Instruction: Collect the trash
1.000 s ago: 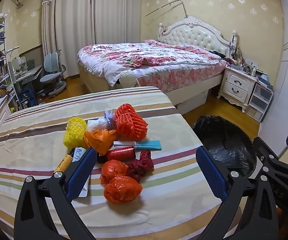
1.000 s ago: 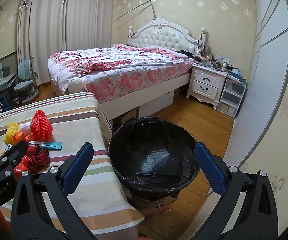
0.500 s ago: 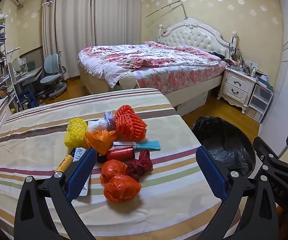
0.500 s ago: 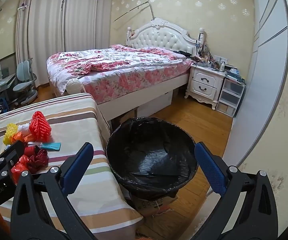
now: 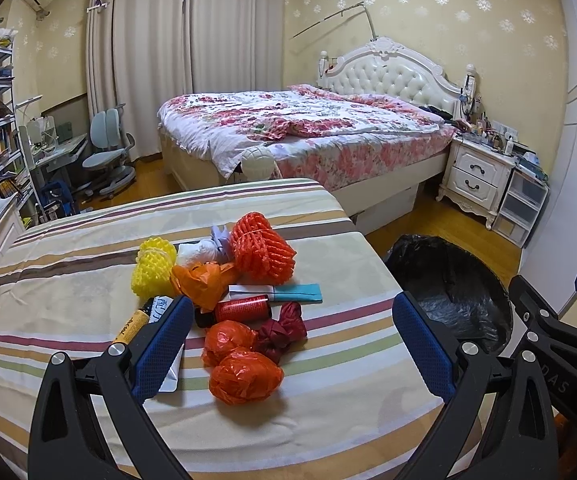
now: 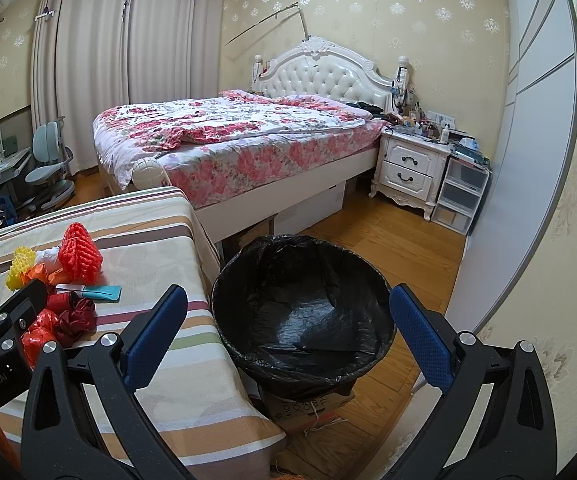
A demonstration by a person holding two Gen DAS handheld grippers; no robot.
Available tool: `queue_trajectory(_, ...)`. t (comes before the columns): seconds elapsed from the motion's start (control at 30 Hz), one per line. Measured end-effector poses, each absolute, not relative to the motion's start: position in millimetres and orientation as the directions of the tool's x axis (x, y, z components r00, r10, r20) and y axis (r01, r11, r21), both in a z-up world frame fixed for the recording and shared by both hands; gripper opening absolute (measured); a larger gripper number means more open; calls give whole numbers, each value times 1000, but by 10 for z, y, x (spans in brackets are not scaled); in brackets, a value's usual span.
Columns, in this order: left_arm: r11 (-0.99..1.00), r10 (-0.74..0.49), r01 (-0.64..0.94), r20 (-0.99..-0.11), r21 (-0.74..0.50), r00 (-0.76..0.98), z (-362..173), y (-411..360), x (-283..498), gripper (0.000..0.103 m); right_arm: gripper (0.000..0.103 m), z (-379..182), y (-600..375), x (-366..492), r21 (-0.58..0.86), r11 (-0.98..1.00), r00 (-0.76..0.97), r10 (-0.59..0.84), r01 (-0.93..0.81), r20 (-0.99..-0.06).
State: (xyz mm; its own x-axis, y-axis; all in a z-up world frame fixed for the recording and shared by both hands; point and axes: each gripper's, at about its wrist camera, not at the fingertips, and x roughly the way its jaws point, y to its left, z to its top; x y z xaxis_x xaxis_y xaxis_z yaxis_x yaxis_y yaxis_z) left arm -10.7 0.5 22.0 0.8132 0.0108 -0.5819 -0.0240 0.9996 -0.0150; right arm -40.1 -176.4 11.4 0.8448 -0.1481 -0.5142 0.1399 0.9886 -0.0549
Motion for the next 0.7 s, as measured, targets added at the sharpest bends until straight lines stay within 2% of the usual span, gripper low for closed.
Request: queue_trajectory(0.7,1000,12,-24,-579,-12,815,172,-7,-121,97,99,118,-1771,-412,-59,988,846,-151,141,-511)
